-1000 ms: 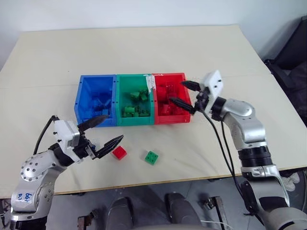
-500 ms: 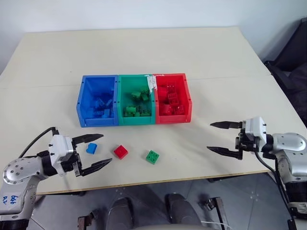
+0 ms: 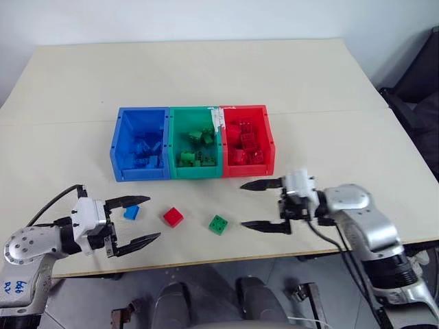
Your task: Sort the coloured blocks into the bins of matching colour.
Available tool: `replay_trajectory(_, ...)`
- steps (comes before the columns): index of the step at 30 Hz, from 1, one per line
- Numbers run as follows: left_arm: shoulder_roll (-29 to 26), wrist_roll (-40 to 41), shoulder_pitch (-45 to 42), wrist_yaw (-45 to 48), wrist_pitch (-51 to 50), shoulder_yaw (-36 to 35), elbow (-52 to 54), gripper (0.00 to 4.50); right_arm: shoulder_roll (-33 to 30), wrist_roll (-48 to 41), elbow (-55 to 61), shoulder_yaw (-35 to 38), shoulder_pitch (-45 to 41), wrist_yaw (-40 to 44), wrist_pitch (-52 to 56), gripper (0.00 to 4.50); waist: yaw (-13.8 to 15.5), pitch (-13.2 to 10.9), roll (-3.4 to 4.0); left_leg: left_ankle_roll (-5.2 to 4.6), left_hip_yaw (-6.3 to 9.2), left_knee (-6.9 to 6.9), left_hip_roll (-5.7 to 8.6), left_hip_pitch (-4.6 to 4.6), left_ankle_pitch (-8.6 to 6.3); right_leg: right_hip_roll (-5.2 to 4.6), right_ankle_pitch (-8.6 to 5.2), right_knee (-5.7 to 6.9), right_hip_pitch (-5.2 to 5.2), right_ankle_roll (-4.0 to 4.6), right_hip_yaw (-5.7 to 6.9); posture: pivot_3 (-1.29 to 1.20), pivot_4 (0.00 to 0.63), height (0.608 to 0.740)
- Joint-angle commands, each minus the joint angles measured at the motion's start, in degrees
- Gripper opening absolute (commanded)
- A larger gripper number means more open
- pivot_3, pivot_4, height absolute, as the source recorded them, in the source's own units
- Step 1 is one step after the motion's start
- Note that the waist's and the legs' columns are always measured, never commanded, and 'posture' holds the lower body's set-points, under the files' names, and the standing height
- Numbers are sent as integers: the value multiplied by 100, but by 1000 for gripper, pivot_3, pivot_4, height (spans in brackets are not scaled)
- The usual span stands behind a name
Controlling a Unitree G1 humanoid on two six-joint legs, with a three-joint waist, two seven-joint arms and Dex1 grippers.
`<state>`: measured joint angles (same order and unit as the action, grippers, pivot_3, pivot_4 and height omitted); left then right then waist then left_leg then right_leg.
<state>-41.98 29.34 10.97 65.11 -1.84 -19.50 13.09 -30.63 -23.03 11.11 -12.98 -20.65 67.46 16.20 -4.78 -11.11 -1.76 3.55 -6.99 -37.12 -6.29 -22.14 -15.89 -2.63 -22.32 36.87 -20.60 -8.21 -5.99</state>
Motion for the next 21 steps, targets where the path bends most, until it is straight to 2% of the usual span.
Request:
replay_trajectory(1, 12, 160, 375, -12, 27, -263, 374, 4500, 193, 597, -26, -518, -116, -474, 182, 4434, -3, 0, 0, 0, -3, 2, 0, -1, 0, -1, 0, 1, -4, 1, -1, 0, 150, 740)
replay_trajectory(5, -9, 224, 810, 88, -7, -378, 572, 4500, 300, 1091, -313, -899, -170, -712, 192, 4434, 7, 0, 0, 4, -5, 3, 0, -2, -4, 0, -3, 0, -7, 5, 1, 0, 150, 740)
replay_trajectory(10, -49, 288, 882, 94, -105, -429, 649, 4500, 305, 1302, -364, -1128, -51, -670, 19, 4434, 0, 2, -3, 4, -6, 2, -1, -1, -4, 1, -5, -1, -4, 9, 2, 0, 150, 740)
replay_trajectory(13, -58, 301, 851, 107, -157, -403, 678, 4500, 398, 1318, -387, -1074, -26, -784, -47, 3883, -3, 3, -5, 4, -6, 2, -1, 0, -5, 1, -5, -1, -3, 9, 2, 0, 150, 740)
replay_trajectory(20, -18, 312, 652, 46, -230, -334, 655, 4500, 475, 1307, -434, -906, -100, -874, -244, 1532, -8, 3, -5, 6, -6, 4, -1, 0, -6, 1, -4, -1, -6, 8, 3, 0, 150, 740)
replay_trajectory(21, 13, 324, 623, 4, -245, -330, 671, 4500, 480, 1272, -434, -859, -123, -866, -276, 1401, -7, 3, -5, 6, -6, 4, 0, 0, -6, 1, -4, -1, -6, 8, 2, 0, 150, 740)
